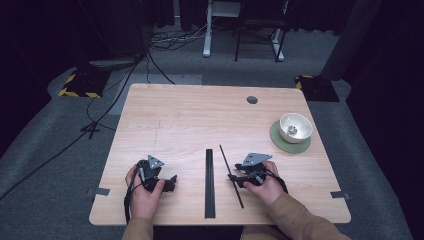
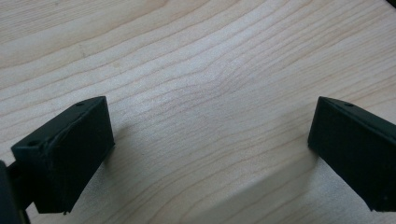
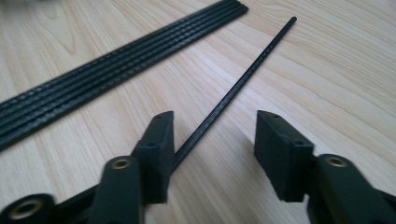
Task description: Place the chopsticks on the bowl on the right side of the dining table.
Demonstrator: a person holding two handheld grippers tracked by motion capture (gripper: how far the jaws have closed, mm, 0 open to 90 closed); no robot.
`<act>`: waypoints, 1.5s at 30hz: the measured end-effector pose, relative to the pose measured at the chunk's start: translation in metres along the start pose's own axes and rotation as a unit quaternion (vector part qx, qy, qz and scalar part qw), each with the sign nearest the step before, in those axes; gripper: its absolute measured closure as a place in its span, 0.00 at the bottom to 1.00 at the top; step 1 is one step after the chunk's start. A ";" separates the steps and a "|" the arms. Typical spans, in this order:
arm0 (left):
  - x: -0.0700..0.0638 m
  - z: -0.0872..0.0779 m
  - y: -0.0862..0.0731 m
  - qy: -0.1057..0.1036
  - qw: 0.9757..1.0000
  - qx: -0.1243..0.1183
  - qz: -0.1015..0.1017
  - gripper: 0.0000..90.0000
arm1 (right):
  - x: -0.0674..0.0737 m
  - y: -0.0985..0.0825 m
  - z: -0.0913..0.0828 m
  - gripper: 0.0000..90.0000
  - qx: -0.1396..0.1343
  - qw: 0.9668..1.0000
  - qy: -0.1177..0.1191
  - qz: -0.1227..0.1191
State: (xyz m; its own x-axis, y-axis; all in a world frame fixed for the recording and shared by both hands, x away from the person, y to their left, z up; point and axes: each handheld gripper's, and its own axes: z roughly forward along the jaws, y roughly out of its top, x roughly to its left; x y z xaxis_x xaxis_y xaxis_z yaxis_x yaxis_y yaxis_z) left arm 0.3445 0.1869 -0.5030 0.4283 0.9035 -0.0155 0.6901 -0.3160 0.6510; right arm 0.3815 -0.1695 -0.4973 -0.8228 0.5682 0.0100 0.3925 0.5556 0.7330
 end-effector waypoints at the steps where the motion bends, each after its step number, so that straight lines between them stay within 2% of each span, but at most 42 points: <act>1: 0.000 0.000 0.000 0.000 1.000 0.000 0.000 0.00 | -0.003 -0.001 -0.002 0.62 0.002 1.000 0.000 -0.001; 3: 0.000 0.000 0.000 0.000 1.000 0.000 0.000 0.00 | -0.007 -0.002 -0.005 0.66 0.007 1.000 -0.004 0.006; 5: 0.000 0.000 0.000 0.000 1.000 0.000 0.000 0.00 | -0.010 -0.003 -0.006 0.69 0.009 1.000 -0.006 0.001; 6: 0.000 0.000 0.000 0.000 1.000 0.000 0.000 0.00 | -0.015 -0.004 -0.008 0.76 0.012 1.000 -0.009 0.006; 7: 0.000 0.000 0.000 0.000 1.000 0.000 0.000 0.00 | -0.015 -0.004 -0.008 0.76 0.012 1.000 -0.009 0.006; 10: 0.000 0.000 0.000 0.000 1.000 0.000 0.000 0.00 | -0.021 -0.006 -0.012 0.85 0.016 1.000 -0.015 0.014; 15: 0.000 0.000 0.000 0.000 1.000 0.000 0.000 0.01 | -0.027 -0.008 -0.016 0.87 0.019 0.999 -0.025 0.025; 16: 0.000 0.000 0.000 0.000 1.000 0.000 0.000 0.00 | -0.032 -0.010 -0.018 0.89 0.016 0.999 -0.036 0.036; 21: 0.000 0.000 0.000 0.000 1.000 0.000 0.000 0.00 | -0.043 -0.015 -0.023 0.94 0.016 0.998 -0.041 0.047; 33: 0.000 0.000 0.000 0.000 1.000 0.000 0.000 0.00 | -0.048 -0.017 -0.027 0.96 0.014 0.998 -0.038 0.050; 35: 0.000 0.000 0.000 0.001 1.000 0.000 0.000 0.00 | -0.048 -0.017 -0.029 0.96 0.012 0.998 -0.039 0.045; 41: 0.000 0.001 0.000 -0.006 1.000 -0.002 -0.002 0.00 | -0.049 -0.012 -0.042 0.96 -0.004 0.999 -0.031 0.042; 45: 0.002 0.001 0.001 -0.011 1.000 -0.001 0.005 0.00 | -0.047 -0.010 -0.054 0.96 -0.016 0.999 -0.029 0.039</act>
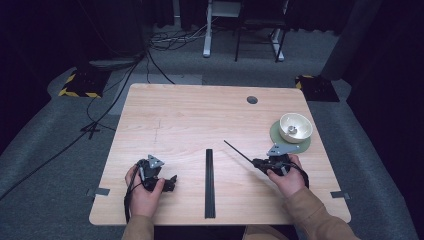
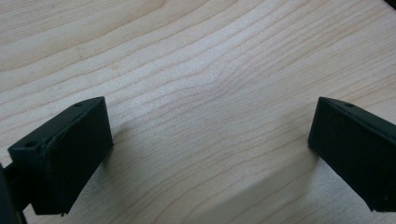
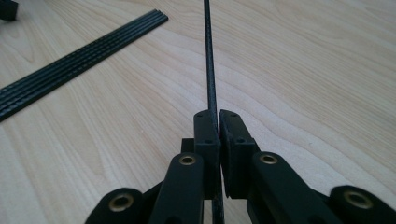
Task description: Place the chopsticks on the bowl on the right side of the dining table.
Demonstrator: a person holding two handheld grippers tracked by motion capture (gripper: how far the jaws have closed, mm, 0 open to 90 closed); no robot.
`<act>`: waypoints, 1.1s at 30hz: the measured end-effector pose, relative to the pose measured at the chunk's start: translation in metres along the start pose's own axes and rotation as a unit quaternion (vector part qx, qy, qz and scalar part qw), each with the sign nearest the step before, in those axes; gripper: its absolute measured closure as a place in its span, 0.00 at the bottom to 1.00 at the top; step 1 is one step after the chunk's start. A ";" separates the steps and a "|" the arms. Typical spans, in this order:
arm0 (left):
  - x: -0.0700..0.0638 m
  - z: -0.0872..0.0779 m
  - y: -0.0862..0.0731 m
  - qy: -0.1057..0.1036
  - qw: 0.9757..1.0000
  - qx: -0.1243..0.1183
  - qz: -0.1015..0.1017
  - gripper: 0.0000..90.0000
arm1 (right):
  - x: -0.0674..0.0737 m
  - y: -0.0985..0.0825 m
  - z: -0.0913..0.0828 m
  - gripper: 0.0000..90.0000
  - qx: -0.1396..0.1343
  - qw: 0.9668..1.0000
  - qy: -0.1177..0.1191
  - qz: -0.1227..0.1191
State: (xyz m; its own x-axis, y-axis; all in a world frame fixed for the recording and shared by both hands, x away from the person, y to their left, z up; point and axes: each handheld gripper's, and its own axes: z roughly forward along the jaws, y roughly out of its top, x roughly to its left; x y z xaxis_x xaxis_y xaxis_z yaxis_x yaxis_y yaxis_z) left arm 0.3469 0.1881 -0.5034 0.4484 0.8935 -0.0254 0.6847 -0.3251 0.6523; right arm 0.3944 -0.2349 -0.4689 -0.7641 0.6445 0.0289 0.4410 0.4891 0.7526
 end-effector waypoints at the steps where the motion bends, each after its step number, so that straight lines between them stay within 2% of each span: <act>1: 0.001 0.001 0.000 -0.005 1.000 -0.003 0.001 0.00 | 0.000 0.002 -0.007 0.96 -0.007 1.000 0.005 0.000; 14: 0.003 0.001 0.001 -0.007 1.000 0.000 0.007 0.00 | -0.002 0.022 -0.046 0.96 -0.032 0.999 0.027 -0.019; 19: 0.003 0.001 0.001 -0.007 1.000 -0.001 0.006 0.00 | -0.008 0.036 -0.065 0.96 -0.043 0.998 0.029 -0.028; 26: 0.003 0.001 0.001 -0.006 1.000 -0.001 0.006 0.00 | -0.015 0.047 -0.081 0.96 -0.053 0.998 0.029 -0.034; 33: 0.003 0.001 0.001 -0.007 1.000 0.000 0.007 0.00 | -0.025 0.062 -0.102 0.96 -0.072 0.996 0.036 -0.027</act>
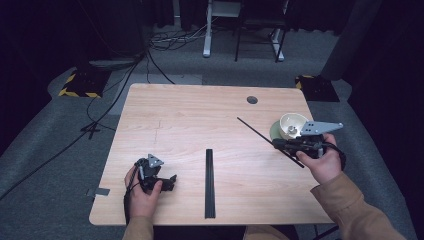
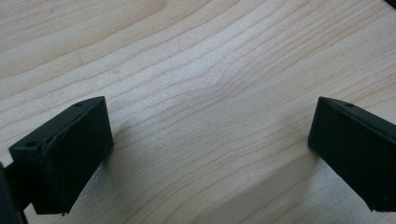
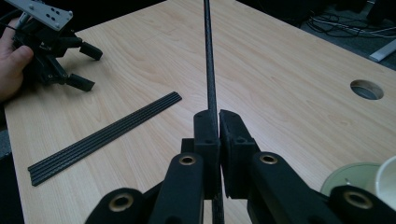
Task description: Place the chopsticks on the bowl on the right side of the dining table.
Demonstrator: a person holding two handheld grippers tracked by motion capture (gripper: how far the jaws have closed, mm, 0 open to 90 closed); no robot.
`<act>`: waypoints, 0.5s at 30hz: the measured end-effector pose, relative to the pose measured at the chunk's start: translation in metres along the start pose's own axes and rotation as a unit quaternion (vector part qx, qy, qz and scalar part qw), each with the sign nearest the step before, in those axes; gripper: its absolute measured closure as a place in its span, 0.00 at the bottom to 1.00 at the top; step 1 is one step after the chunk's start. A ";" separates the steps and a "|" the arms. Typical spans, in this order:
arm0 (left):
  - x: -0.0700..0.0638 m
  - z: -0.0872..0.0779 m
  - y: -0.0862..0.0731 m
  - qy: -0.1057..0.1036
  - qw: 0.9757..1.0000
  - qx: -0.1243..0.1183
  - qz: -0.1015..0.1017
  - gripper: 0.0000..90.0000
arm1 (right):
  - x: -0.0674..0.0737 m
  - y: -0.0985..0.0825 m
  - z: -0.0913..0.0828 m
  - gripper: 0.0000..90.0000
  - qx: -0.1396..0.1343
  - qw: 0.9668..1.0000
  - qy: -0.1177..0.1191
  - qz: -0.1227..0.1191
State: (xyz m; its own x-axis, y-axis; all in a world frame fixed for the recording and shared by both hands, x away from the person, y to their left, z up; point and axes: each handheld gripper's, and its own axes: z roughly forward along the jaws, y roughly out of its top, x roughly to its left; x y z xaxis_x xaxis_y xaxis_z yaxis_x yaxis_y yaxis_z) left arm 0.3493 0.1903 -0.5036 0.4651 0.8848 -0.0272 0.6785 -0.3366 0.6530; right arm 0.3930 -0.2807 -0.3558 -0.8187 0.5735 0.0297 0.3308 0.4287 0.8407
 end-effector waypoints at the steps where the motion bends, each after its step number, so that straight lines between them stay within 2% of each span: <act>1: 0.000 0.000 0.000 0.000 1.000 0.000 0.000 0.00 | 0.000 0.000 0.000 0.96 0.000 1.000 0.000 0.000; 4: 0.000 0.000 0.000 -0.001 1.000 0.001 0.001 0.00 | -0.004 0.005 -0.006 0.96 -0.003 1.000 -0.003 -0.001; 15: 0.000 0.000 0.000 -0.001 1.000 0.001 0.000 0.00 | -0.031 0.015 -0.026 0.96 -0.008 1.000 -0.017 -0.004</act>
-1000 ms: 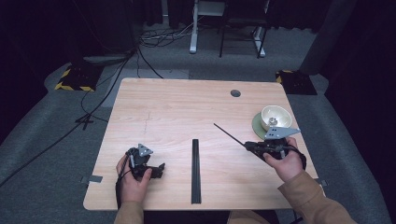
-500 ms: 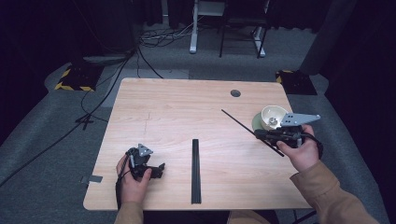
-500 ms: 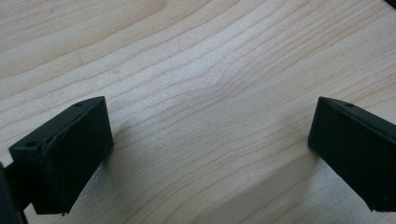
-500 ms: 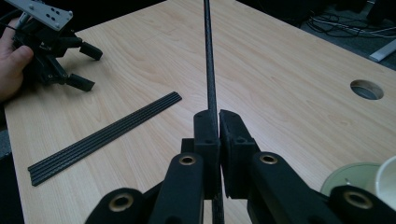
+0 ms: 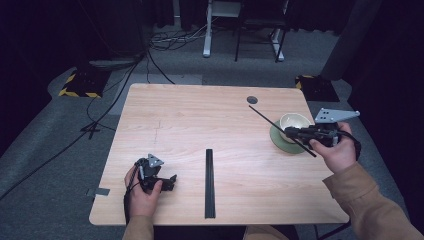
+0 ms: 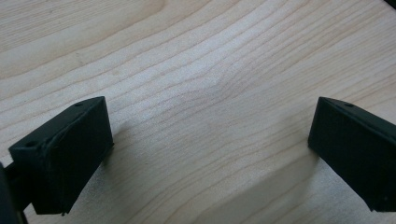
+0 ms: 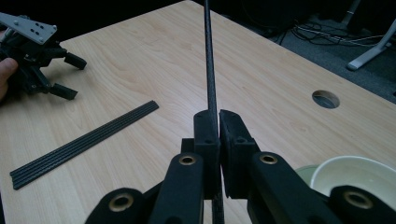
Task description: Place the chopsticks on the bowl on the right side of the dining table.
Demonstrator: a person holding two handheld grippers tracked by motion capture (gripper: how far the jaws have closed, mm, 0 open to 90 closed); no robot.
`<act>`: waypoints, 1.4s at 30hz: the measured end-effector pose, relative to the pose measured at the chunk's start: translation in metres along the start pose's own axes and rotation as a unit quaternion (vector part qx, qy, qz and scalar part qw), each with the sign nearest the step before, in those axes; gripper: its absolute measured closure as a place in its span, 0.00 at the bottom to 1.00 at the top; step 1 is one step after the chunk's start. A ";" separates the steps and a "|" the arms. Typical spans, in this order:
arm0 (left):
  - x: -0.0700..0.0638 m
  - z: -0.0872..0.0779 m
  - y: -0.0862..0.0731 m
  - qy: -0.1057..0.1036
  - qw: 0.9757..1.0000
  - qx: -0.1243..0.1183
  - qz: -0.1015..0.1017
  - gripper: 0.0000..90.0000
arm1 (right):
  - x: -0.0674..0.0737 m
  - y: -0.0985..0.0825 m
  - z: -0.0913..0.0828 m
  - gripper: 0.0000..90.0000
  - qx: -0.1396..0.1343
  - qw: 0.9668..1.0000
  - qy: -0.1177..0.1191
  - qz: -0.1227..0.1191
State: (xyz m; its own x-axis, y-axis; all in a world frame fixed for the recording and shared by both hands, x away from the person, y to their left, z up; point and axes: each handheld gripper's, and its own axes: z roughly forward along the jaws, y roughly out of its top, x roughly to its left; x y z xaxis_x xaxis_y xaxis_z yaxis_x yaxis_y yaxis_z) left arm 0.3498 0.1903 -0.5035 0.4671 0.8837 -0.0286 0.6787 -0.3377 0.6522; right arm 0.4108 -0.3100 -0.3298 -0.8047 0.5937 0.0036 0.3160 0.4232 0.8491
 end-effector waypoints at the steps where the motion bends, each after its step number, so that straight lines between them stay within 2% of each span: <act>1: 0.000 0.000 0.000 0.001 1.000 0.000 0.001 0.00 | -0.005 0.000 -0.003 0.96 0.001 1.000 -0.006 0.000; 2: 0.000 0.000 0.000 0.001 1.000 0.000 0.001 0.00 | -0.005 0.000 -0.003 0.96 0.001 1.000 -0.006 0.000; 9: 0.000 0.000 -0.001 0.002 1.000 -0.001 -0.001 0.00 | -0.032 -0.002 -0.014 0.96 0.008 0.999 -0.031 0.001; 10: 0.000 0.000 -0.001 0.002 1.000 -0.001 -0.001 0.00 | -0.032 -0.002 -0.014 0.96 0.008 0.999 -0.031 0.001; 13: -0.001 -0.001 -0.001 0.004 1.000 -0.002 -0.001 0.00 | -0.047 -0.003 -0.016 0.96 0.011 0.999 -0.042 0.005; 14: -0.001 -0.001 -0.001 0.004 1.000 -0.002 -0.001 0.00 | -0.047 -0.003 -0.016 0.96 0.011 0.999 -0.042 0.005; 18: -0.001 -0.001 -0.001 0.004 1.000 -0.002 -0.001 0.00 | -0.064 -0.008 -0.014 0.96 0.015 0.999 -0.052 0.009; 19: -0.001 -0.001 -0.001 0.004 1.000 -0.002 -0.001 0.00 | -0.064 -0.008 -0.014 0.96 0.015 0.999 -0.052 0.009; 21: -0.001 -0.001 -0.001 0.004 1.000 -0.001 -0.001 0.00 | -0.074 -0.013 -0.011 0.96 0.014 0.998 -0.057 0.019; 22: -0.001 -0.001 -0.001 0.004 1.000 -0.001 -0.001 0.00 | -0.074 -0.013 -0.011 0.96 0.014 0.998 -0.057 0.019; 25: -0.001 -0.001 -0.001 0.004 1.000 -0.001 -0.001 0.00 | -0.088 -0.019 -0.006 0.96 0.027 0.997 -0.072 0.027; 26: -0.001 -0.001 -0.001 0.004 1.000 -0.001 -0.001 0.00 | -0.088 -0.019 -0.006 0.96 0.027 0.997 -0.072 0.027; 27: -0.001 -0.001 -0.001 0.004 1.000 -0.002 -0.001 0.00 | -0.096 -0.022 -0.003 0.96 0.035 0.995 -0.083 0.034; 33: -0.001 -0.001 -0.001 0.004 1.000 -0.002 -0.001 0.00 | -0.109 -0.029 0.005 0.96 0.038 0.994 -0.091 0.040; 34: -0.001 -0.001 -0.001 0.004 1.000 -0.002 -0.001 0.00 | -0.111 -0.030 0.006 0.96 0.044 0.995 -0.088 0.034; 42: -0.001 -0.001 -0.001 0.004 1.000 -0.002 -0.001 0.00 | -0.116 -0.037 0.021 0.96 0.056 0.995 -0.079 0.035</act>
State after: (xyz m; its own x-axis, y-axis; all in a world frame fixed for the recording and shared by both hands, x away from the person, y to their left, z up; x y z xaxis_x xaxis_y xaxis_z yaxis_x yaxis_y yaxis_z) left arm 0.3484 0.1902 -0.5035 0.4613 0.8869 -0.0238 0.6778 -0.3349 0.6546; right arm 0.5031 -0.3804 -0.3724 -0.6924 0.7209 -0.0293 0.4299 0.4448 0.7857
